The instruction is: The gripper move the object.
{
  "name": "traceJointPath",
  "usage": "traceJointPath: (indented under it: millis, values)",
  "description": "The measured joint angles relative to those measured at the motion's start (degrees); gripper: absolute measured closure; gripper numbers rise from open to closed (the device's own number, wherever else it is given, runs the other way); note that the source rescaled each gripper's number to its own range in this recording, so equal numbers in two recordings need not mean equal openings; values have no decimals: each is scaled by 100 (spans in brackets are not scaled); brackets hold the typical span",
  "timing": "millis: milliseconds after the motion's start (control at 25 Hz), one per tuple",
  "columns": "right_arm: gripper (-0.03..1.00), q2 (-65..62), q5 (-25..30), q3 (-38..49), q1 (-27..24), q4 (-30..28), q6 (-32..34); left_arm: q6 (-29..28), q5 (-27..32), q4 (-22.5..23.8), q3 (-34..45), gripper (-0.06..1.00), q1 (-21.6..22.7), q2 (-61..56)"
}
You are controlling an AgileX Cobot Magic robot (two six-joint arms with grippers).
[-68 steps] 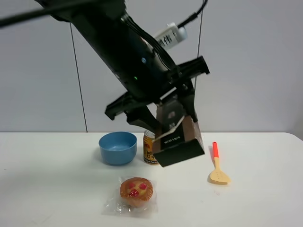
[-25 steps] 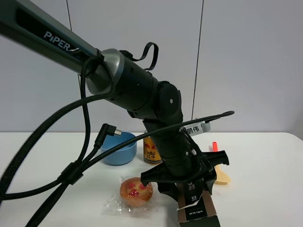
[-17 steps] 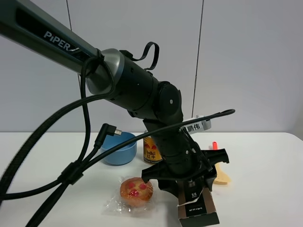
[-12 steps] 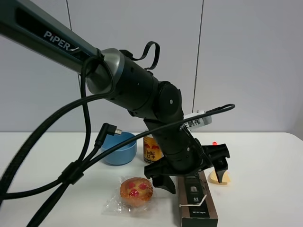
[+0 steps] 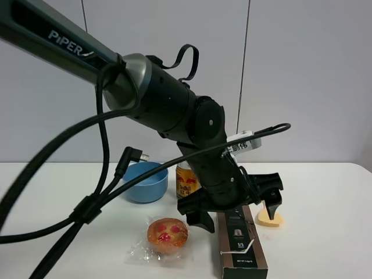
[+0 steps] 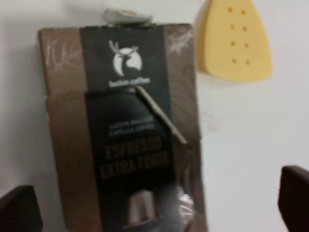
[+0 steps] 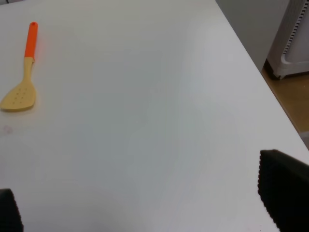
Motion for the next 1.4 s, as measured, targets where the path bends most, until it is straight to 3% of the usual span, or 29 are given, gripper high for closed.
traceJointPath:
  millis: [120, 480, 800, 1080, 1400]
  values:
    - [-3, 0, 0, 0, 0, 0, 0, 0, -168, 433, 0, -4, -151, -291]
    - [-3, 0, 0, 0, 0, 0, 0, 485, -409, 2876, 0, -4, -273, -1444]
    - [-3, 0, 0, 0, 0, 0, 0, 1186, 808, 3858, 0, -4, 170, -2443]
    - [-3, 0, 0, 0, 0, 0, 0, 2408, 1371, 4292, 76, -4, 1103, -3122]
    - [-3, 0, 0, 0, 0, 0, 0, 2775, 1112, 3968, 1425, -5, 3175, -4097]
